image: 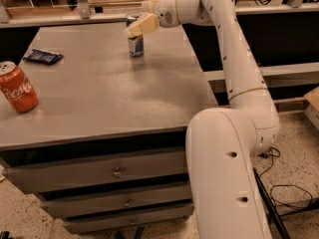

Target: Knock redbull can over

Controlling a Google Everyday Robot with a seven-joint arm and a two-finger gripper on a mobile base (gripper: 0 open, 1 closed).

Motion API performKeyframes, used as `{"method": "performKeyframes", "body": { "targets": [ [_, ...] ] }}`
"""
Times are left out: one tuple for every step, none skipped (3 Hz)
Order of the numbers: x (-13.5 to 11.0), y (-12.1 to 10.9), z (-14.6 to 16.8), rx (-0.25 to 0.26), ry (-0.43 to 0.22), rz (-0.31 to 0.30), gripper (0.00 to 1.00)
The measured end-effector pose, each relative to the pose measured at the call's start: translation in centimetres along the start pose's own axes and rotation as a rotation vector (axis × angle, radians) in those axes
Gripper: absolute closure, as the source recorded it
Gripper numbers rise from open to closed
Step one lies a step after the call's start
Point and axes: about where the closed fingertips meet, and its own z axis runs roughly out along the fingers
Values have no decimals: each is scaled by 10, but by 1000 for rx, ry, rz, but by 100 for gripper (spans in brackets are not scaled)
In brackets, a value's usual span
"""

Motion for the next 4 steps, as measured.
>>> {"method": "performKeyframes", "body": {
  "targets": [
    [10, -9, 7, 32, 24, 7, 0],
    [25, -20, 8, 78, 27, 22, 0],
    [25, -20, 8, 78, 27, 22, 0],
    [26, -19, 12, 73, 27, 24, 17]
  ]
}}
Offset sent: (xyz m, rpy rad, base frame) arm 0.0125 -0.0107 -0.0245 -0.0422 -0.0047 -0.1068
